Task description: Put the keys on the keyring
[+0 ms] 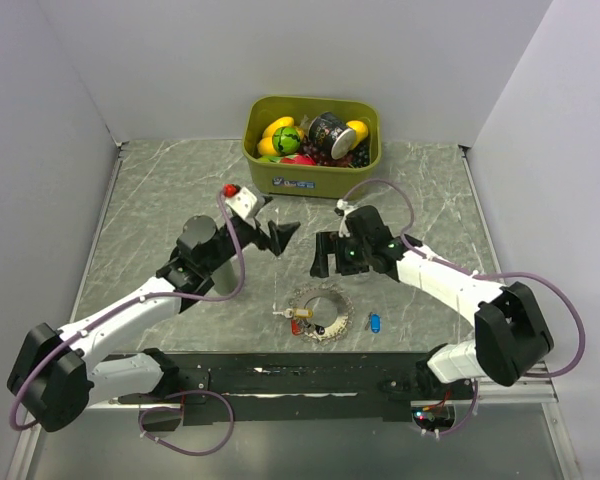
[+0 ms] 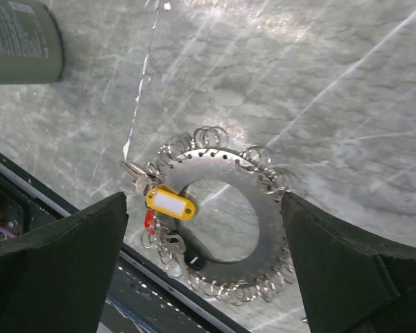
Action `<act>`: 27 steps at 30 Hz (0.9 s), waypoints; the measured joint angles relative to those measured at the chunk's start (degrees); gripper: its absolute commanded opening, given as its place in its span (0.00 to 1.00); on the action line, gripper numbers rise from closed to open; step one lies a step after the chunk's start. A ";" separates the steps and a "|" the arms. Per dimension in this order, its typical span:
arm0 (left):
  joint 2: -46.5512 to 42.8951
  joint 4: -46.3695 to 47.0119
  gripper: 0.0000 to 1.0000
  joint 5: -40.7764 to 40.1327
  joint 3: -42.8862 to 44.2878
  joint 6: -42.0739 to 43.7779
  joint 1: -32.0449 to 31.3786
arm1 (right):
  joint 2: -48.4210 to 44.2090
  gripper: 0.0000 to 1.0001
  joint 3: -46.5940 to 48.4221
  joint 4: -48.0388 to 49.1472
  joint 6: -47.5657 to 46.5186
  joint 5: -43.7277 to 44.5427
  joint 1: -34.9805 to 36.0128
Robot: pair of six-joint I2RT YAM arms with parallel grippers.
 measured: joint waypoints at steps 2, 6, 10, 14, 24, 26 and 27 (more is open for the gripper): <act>0.00 -3.32 0.96 -4.92 2.12 -2.19 -0.02 | 0.85 0.89 0.59 -0.15 1.09 0.55 0.94; 0.37 -10.34 0.96 -14.86 5.99 -8.59 0.00 | 2.12 0.79 0.79 -0.17 3.26 0.68 1.90; 1.99 -18.05 0.96 -21.29 10.80 -13.86 0.11 | 3.43 0.74 0.79 0.13 5.57 0.55 2.03; 4.81 -25.38 0.96 -23.52 15.96 -16.92 0.11 | 5.75 0.69 0.79 1.14 7.37 -0.02 2.03; 8.63 -31.58 0.96 -18.51 18.03 -19.89 0.48 | 10.29 0.58 0.72 1.62 12.17 0.37 2.03; 9.03 -31.87 0.96 -17.42 18.03 -20.39 0.48 | 10.34 0.54 0.72 1.86 12.96 0.33 2.03; 9.25 -31.91 0.96 -16.81 18.03 -20.48 0.48 | 10.45 0.53 0.72 1.97 13.46 0.26 2.03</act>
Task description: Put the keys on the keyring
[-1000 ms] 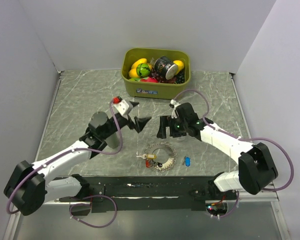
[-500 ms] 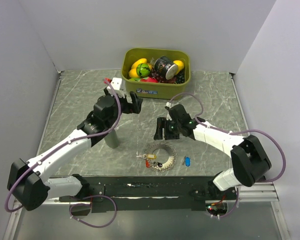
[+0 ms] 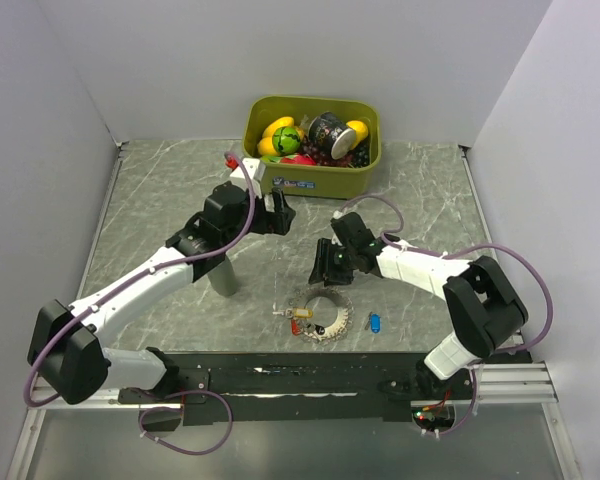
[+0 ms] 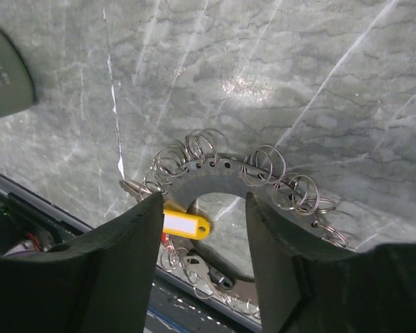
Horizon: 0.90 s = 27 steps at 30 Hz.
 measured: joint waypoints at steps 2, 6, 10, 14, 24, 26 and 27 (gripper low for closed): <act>0.28 -0.11 0.96 0.81 0.00 -0.17 0.00 | 0.48 0.51 0.00 0.24 0.90 -0.20 0.00; 0.42 -0.13 0.96 2.14 0.00 -0.39 0.00 | 3.02 0.51 -0.07 0.76 2.82 -0.74 -0.35; 0.42 -0.11 0.96 2.78 0.00 -0.44 0.00 | 3.23 0.51 -0.81 0.83 4.07 -0.83 -0.98; 0.85 -0.09 0.96 3.52 0.00 -0.44 0.00 | 2.97 0.51 -1.60 1.11 4.50 -0.68 -1.73; 2.45 -0.11 0.96 4.61 0.00 -0.44 0.04 | 2.91 0.44 -3.15 3.08 4.94 -1.73 -2.38; 2.45 -0.13 0.96 4.79 0.00 -0.44 0.04 | 2.93 0.42 -3.23 3.61 5.09 -1.75 -2.45; 2.47 -0.13 0.96 4.92 0.00 -0.44 0.04 | 3.02 0.40 -3.23 3.96 5.35 -1.75 -2.49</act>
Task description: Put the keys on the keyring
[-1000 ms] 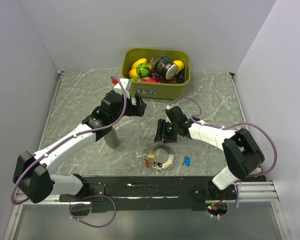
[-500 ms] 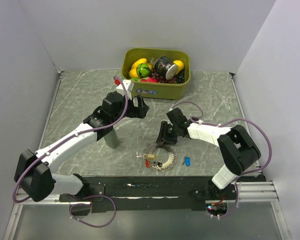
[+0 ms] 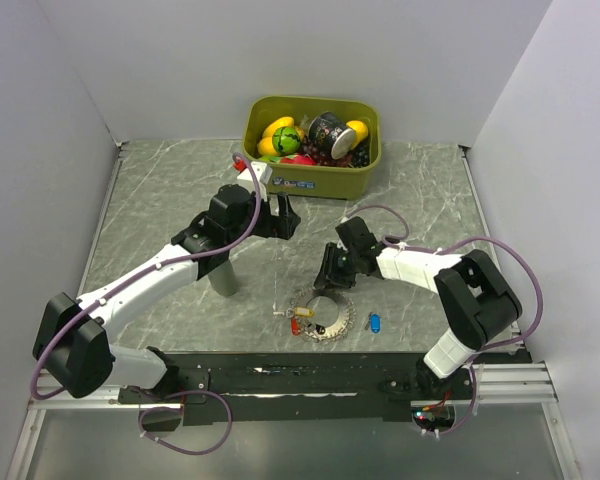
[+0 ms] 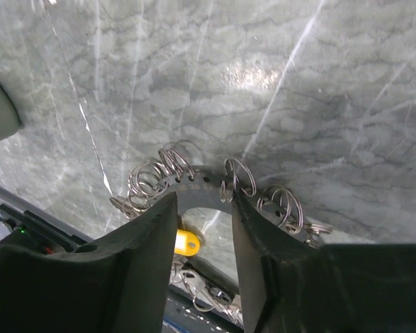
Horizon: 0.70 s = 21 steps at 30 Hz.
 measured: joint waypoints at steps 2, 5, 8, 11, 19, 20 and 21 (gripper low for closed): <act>-0.02 0.02 0.96 0.13 0.00 0.00 0.00 | 0.28 0.38 0.00 0.59 0.28 0.02 -0.17; -0.02 0.00 0.96 0.13 0.00 0.00 0.00 | 1.44 0.32 -0.02 1.33 0.63 0.07 -0.68; 0.00 0.00 0.97 0.22 0.00 0.00 0.00 | 2.10 0.29 0.00 2.49 1.01 0.04 -0.96; 0.11 0.00 0.96 0.68 0.00 0.00 0.00 | 2.51 0.23 0.17 2.71 1.01 0.26 -0.96; 0.59 -0.04 0.96 1.64 0.00 0.02 0.00 | 3.43 0.00 0.74 3.15 -0.55 1.09 -1.01; 0.59 -0.02 0.96 1.62 0.00 0.04 0.00 | 3.43 0.00 0.94 2.86 -1.16 1.16 -1.01; 0.59 -0.04 0.96 1.60 0.00 0.07 0.00 | 3.43 0.00 1.20 2.47 -1.68 1.44 -1.01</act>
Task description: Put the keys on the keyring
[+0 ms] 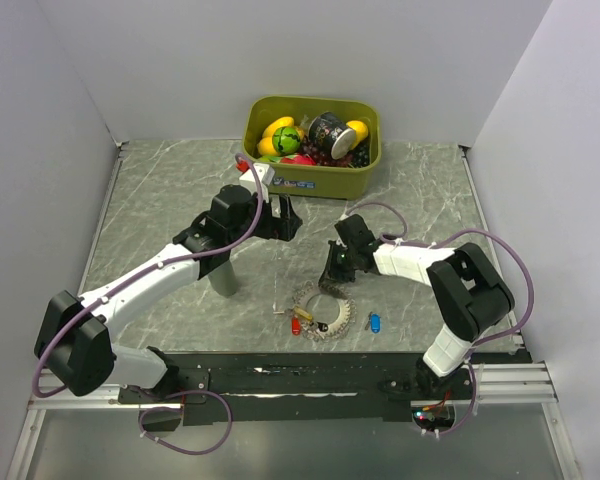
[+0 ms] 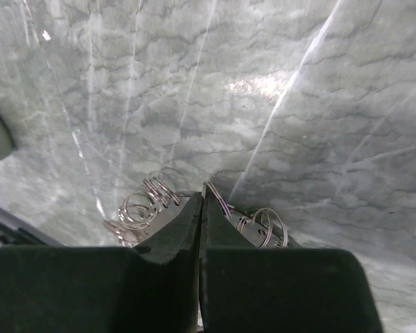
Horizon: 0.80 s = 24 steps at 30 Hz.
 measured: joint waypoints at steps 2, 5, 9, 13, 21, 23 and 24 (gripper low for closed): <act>0.00 -0.07 0.96 0.00 0.00 0.17 0.00 | 0.00 0.00 0.74 -1.16 -1.90 0.85 -0.02; -0.11 -0.04 0.96 0.00 0.00 0.68 0.00 | -0.02 0.00 2.14 -3.45 -5.64 2.08 -0.02; -0.85 0.09 0.96 0.50 -0.09 2.36 0.35 | -0.81 0.00 4.04 -5.73 -11.50 1.99 -0.02; -3.74 2.45 0.96 3.78 -2.12 5.51 0.96 | -3.54 0.00 5.49 -6.60 -17.59 0.52 0.04; -9.38 8.55 0.97 14.19 -7.85 12.20 1.66 | -13.07 0.00 6.03 -6.12 -27.17 -4.31 2.38; -9.38 8.68 0.96 17.33 -7.85 13.55 1.97 | -16.57 0.00 5.66 -4.87 -28.52 -4.85 3.19; -9.35 8.52 0.96 18.82 -7.85 14.08 2.10 | -18.53 0.00 5.38 -4.28 -29.22 -4.92 3.54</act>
